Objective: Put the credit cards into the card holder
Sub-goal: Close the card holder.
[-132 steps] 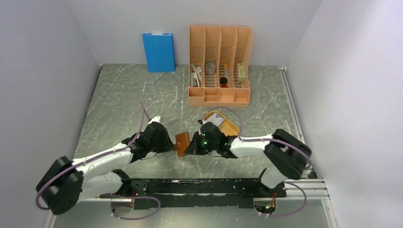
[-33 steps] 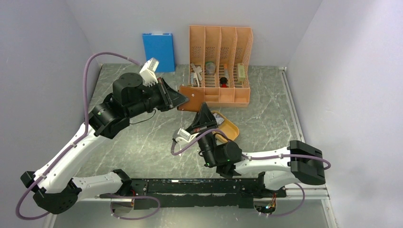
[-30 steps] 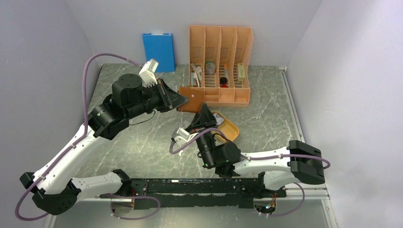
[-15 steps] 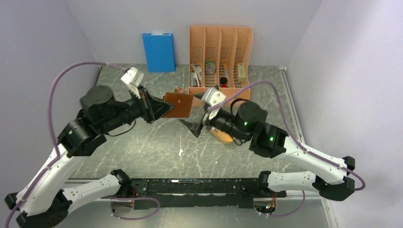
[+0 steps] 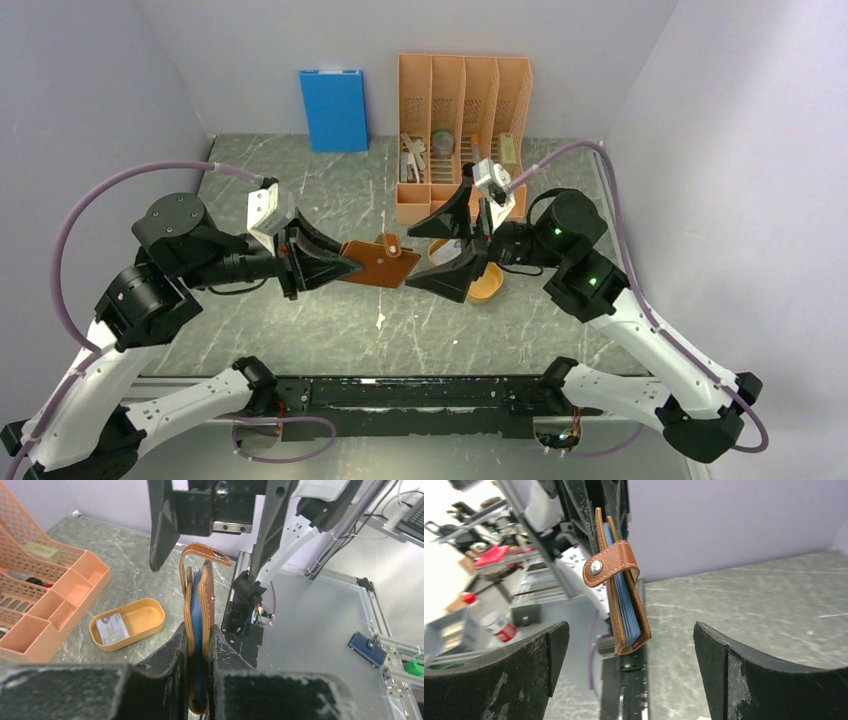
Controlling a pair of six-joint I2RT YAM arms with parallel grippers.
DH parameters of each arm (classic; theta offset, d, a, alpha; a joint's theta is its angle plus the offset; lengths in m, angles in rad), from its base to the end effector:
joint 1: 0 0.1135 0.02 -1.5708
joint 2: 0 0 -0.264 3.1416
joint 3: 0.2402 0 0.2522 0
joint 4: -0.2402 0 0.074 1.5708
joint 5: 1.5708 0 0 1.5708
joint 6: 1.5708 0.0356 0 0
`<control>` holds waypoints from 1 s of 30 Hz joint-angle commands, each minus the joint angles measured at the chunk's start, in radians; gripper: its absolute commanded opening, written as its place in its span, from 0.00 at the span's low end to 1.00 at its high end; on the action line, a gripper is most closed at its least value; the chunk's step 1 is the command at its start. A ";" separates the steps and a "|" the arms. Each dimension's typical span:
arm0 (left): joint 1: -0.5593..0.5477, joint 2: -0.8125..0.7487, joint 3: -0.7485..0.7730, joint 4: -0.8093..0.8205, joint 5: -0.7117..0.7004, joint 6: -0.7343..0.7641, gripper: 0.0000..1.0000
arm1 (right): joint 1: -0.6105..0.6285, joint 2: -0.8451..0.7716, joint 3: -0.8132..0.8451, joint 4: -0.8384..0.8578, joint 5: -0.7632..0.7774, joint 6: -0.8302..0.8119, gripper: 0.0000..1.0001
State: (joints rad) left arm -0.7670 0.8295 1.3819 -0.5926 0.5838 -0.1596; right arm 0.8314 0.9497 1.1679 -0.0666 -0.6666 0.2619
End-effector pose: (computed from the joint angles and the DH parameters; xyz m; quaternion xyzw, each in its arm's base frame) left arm 0.0745 -0.0991 0.4837 0.3968 0.5994 -0.4822 0.5008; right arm 0.1140 0.1577 0.4552 -0.4111 0.5212 0.5547 0.5016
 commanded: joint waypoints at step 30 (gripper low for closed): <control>-0.008 -0.014 -0.137 0.418 0.031 -0.212 0.97 | 0.014 0.031 -0.201 0.668 -0.054 0.582 0.05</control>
State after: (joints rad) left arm -0.7696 0.8867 1.3441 -0.3477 0.7433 -0.2523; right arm 0.8394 1.0428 0.9993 0.4789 -0.8703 0.7883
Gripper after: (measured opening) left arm 0.943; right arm 0.163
